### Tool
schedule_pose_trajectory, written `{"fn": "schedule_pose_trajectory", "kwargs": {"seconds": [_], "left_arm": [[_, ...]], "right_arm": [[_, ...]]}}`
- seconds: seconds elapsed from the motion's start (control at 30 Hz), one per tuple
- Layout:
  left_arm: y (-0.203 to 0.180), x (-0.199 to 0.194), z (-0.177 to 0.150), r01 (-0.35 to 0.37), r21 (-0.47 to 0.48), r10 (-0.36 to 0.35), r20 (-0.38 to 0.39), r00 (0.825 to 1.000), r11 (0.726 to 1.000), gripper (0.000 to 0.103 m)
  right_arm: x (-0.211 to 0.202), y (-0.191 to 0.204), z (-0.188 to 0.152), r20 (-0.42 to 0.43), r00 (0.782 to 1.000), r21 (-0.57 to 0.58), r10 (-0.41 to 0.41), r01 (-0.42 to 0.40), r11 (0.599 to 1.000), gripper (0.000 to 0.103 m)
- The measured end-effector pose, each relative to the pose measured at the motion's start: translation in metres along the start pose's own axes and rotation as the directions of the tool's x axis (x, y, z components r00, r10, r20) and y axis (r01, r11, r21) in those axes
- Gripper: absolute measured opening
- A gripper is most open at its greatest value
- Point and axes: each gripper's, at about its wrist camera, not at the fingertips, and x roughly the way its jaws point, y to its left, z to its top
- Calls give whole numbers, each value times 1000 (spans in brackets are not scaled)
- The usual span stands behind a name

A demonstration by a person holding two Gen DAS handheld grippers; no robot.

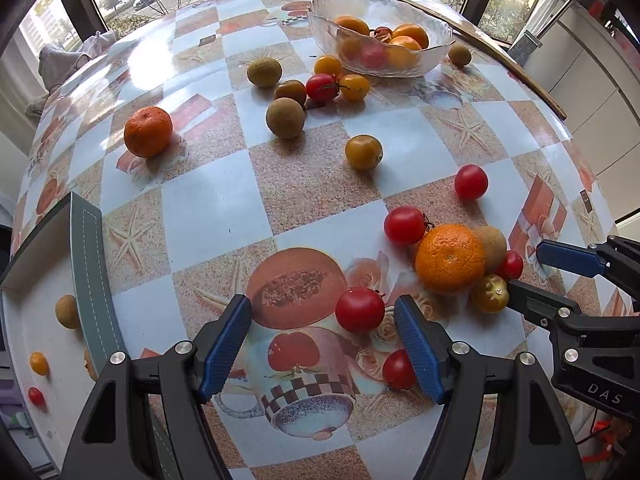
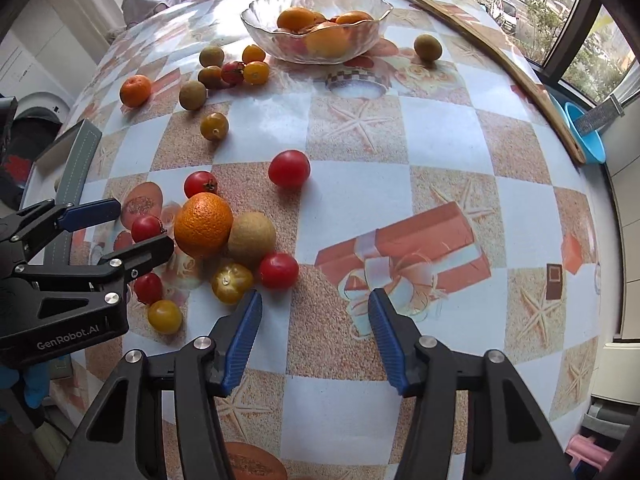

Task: Organize fruits
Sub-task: 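Grasp a red cherry tomato with the left tool while the right tool grasps another red cherry tomato, then carry both red tomatoes over the white tray and open both tools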

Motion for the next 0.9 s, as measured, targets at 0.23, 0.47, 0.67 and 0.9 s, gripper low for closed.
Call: {"fn": "schedule_pose_trajectory", "kwargs": {"seconds": [0.23,0.47,0.67,0.9], "left_arm": [[-6,0,0,-20,14,20,7,1000,1000,66],[-17,-4,2,-2,45,1,25,1000,999,24],[-1,-11,2,64,-40,-63,22,998,997,24],[20,-28,-9,82,-93,-79,34,996,992,24]], "right_arm": [[5,9,18,20,999,-64,39,-37,997,31],[7,4,22,8,995,11,102,-102,995,21],[5,-4,17,1,993,86,118,-118,989,21],[-6,-12,10,-5,993,146,119,-117,982,21]]}}
